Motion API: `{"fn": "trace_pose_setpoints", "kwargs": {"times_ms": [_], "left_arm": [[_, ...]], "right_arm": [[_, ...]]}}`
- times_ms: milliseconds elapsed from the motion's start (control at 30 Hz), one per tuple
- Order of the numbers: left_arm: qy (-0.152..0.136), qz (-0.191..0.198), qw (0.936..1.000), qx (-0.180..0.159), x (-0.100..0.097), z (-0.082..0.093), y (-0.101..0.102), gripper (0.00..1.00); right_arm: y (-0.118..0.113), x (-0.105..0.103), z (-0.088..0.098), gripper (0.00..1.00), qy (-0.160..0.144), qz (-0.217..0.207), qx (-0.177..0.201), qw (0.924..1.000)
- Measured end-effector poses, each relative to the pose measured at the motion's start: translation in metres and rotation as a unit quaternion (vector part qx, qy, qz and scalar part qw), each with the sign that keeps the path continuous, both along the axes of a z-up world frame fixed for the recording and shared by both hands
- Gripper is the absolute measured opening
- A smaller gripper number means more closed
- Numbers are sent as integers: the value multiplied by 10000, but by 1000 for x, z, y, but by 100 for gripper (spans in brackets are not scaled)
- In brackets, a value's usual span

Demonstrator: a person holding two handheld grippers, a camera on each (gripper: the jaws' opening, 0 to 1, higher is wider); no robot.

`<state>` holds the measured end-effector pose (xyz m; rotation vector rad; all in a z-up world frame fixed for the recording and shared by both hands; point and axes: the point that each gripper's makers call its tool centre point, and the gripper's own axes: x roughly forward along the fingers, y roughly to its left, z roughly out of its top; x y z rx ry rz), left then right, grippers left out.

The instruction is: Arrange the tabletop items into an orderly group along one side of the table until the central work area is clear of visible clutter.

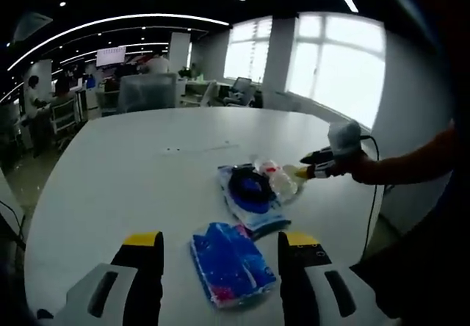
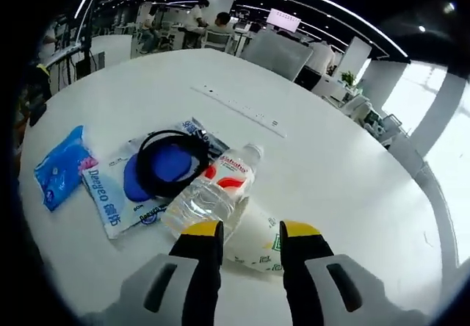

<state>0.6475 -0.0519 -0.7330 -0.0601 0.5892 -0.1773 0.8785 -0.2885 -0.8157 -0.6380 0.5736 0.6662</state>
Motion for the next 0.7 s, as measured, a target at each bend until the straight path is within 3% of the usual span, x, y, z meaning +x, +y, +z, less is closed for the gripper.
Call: {"fn": "trace_pose_setpoints", "kwargs": {"times_ms": [333, 700], "left_arm": [[95, -80, 9999, -13, 1, -6, -3, 58], [88, -185, 9998, -28, 6, -5, -10, 57]], "right_arm": [[-14, -5, 3, 4, -184, 43, -161, 9997], [-31, -8, 10, 0, -315, -62, -151, 9994]]}}
